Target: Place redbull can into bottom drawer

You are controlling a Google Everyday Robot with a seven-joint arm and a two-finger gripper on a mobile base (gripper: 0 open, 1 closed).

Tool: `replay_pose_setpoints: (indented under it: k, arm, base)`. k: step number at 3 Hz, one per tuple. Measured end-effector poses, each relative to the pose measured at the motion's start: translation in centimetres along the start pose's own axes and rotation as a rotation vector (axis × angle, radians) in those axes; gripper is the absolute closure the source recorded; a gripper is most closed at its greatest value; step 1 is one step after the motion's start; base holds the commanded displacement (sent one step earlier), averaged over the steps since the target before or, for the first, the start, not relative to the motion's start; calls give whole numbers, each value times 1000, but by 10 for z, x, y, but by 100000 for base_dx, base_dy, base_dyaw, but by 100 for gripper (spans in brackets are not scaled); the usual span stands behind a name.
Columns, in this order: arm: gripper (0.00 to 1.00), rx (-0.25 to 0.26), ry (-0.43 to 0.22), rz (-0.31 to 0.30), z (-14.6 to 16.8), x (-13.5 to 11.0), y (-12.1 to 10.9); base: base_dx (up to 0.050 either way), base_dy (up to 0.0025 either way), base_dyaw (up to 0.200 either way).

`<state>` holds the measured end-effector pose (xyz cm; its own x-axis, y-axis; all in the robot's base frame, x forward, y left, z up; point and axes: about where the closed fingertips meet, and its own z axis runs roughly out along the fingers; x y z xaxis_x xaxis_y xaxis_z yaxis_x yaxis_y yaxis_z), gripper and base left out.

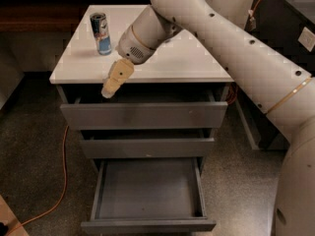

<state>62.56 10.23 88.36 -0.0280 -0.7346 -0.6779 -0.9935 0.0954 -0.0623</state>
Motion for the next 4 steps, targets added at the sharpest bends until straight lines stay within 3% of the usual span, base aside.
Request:
replay_pose_setpoints:
  k: [2,3,4]
  arm:
    - [0,155,-33,95,-3,-17,-72]
    - [0,217,-50,108,-9,-18,-96]
    - [0,216,-50,108,-9,-18,-96]
  base:
    - [0,0,0]
    - [0,0,0]
    - [0,0,0]
